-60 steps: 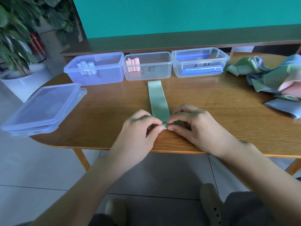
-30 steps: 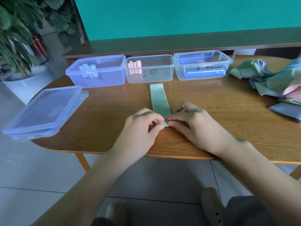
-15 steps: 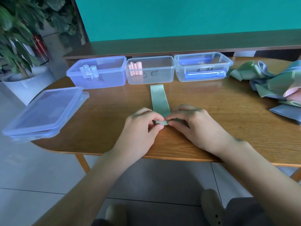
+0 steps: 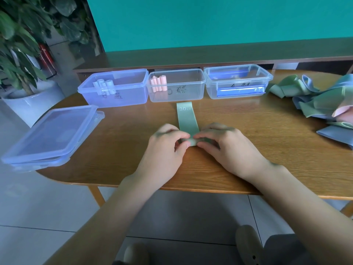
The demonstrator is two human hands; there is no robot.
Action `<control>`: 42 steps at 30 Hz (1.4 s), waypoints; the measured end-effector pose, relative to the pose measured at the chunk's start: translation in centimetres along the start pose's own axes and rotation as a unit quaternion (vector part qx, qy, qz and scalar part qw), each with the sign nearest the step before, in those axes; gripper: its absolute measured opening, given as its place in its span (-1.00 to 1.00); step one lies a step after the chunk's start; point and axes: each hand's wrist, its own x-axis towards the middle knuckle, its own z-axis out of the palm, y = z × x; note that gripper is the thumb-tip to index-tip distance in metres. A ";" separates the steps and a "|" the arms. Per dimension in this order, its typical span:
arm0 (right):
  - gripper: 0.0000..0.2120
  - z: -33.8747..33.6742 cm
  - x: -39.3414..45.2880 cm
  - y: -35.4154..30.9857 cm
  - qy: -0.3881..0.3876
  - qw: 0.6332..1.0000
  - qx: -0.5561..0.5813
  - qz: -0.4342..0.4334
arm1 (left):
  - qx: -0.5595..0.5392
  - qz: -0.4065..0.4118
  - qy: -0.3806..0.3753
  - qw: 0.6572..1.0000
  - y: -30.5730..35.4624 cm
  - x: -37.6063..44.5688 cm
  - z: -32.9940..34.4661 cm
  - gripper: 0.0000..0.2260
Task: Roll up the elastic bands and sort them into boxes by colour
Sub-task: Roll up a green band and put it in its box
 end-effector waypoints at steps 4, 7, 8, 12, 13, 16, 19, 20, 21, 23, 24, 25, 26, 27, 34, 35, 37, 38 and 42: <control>-0.73 -0.1 0.4 -0.3 -0.012 1.000 0.003 0.012 | -0.012 0.008 0.002 1.000 0.1 0.3 -0.1 -0.93; -0.60 0.0 0.6 -0.4 -0.022 1.000 -0.002 0.014 | -0.005 0.002 -0.015 1.000 0.1 0.5 0.1 -0.94; -0.59 0.0 0.6 -0.4 -0.023 1.000 -0.005 0.014 | -0.003 0.002 -0.016 1.000 0.0 0.6 0.2 -0.93; -0.71 0.1 0.5 -0.3 -0.006 1.000 -0.010 0.010 | -0.002 0.000 -0.018 1.000 -0.1 0.9 0.3 -0.91; -0.76 0.1 0.5 -0.3 0.000 1.000 -0.012 0.008 | -0.001 -0.001 -0.019 1.000 -0.1 0.9 0.3 -0.91; -0.80 0.1 0.7 0.0 0.004 1.000 -0.022 0.000 | -0.003 -0.008 -0.023 1.000 -0.1 1.1 0.3 -0.91; -0.77 0.0 1.1 0.2 -0.013 1.000 -0.020 0.013 | 0.009 -0.018 -0.032 0.999 -0.3 1.2 0.6 -0.85; -0.76 0.0 1.2 0.2 -0.019 1.000 -0.018 0.018 | 0.013 -0.020 -0.035 0.999 -0.4 1.3 0.7 -0.82; -0.75 0.0 1.3 0.2 -0.023 0.999 -0.016 0.022 | 0.017 -0.021 -0.036 0.999 -0.5 1.4 0.8 -0.80; -0.74 0.2 1.6 0.4 -0.027 0.999 -0.015 0.026 | 0.021 -0.020 -0.034 0.999 -0.7 1.6 0.9 -0.78; -0.74 0.3 1.7 0.6 -0.028 0.999 -0.014 0.029 | 0.022 -0.021 -0.033 0.999 -0.7 1.7 1.0 -0.78; -0.74 0.4 1.8 0.7 -0.027 0.999 -0.012 0.031 | 0.022 -0.023 -0.033 0.999 -0.8 1.8 1.0 -0.78; -0.74 0.5 1.9 0.9 -0.026 0.999 -0.010 0.032 | 0.021 -0.026 -0.034 0.999 -0.8 1.9 1.0 -0.78; -0.75 0.6 2.0 1.0 -0.025 0.999 -0.008 0.033 | 0.020 -0.029 -0.035 0.999 -0.9 1.9 1.0 -0.78; -0.77 0.4 1.1 0.9 -0.022 1.000 -0.002 0.012 | 0.008 -0.016 -0.026 1.000 -0.7 1.3 0.6 -0.82; -0.77 0.3 0.7 0.7 -0.024 1.000 0.000 0.008 | 0.009 -0.011 -0.027 1.000 -0.6 0.9 0.4 -0.83; -0.77 0.0 -0.2 0.2 -0.027 1.000 0.007 0.003 | 0.010 -0.002 -0.030 0.999 -0.4 0.1 0.1 -0.84; -0.76 -0.2 -0.6 -0.1 -0.028 1.000 0.011 0.000 | 0.010 0.000 -0.030 0.999 -0.3 -0.4 -0.1 -0.84; -0.73 -0.9 -2.1 -1.1 -0.026 0.999 0.039 -0.003 | -0.001 -0.004 -0.028 1.000 0.5 -2.2 -0.8 -0.83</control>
